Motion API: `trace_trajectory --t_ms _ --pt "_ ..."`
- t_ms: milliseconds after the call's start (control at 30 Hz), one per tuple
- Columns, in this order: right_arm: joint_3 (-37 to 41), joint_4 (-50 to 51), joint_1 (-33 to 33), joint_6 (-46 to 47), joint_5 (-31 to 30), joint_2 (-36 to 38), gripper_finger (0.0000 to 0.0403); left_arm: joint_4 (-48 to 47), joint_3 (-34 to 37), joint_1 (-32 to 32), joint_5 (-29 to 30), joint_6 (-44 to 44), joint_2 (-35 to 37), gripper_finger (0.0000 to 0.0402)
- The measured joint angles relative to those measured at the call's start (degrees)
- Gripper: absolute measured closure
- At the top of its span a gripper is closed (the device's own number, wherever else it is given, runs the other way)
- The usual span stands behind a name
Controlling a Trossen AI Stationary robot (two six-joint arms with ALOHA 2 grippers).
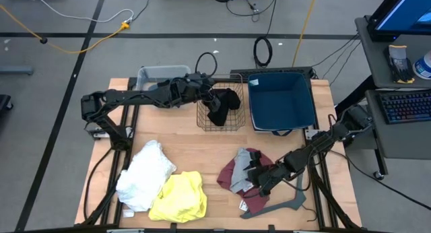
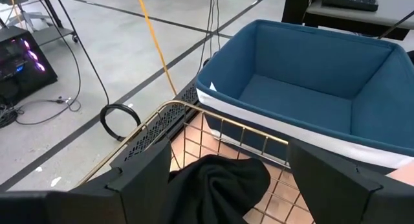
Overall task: Pick & Place Cloths
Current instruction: Put the grey short into the gold wire basket
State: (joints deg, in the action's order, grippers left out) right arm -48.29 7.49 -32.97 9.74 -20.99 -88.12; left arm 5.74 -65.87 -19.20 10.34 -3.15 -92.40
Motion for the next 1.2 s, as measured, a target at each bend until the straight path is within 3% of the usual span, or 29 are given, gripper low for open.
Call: trace_trajectory --t_ms 267,400,833,1200 --pt "0.02 1.79 1.02 0.09 -0.17 0.00 0.0214 -0.04 0.00 0.19 -0.01 -0.08 0.00 0.0096" --pt "0.02 3.04 2.05 0.11 -0.13 0.00 0.0236 -0.02 0.00 0.40 -0.01 -0.10 0.00 0.0096" --pt "0.02 4.83 3.65 3.59 0.24 0.00 0.0393 -0.02 0.00 0.61 -0.01 -0.09 0.00 0.0094" --pt "0.07 4.42 3.65 4.28 0.57 3.44 0.0398 -0.04 0.00 0.61 -1.23 -0.08 -0.02 0.0094"
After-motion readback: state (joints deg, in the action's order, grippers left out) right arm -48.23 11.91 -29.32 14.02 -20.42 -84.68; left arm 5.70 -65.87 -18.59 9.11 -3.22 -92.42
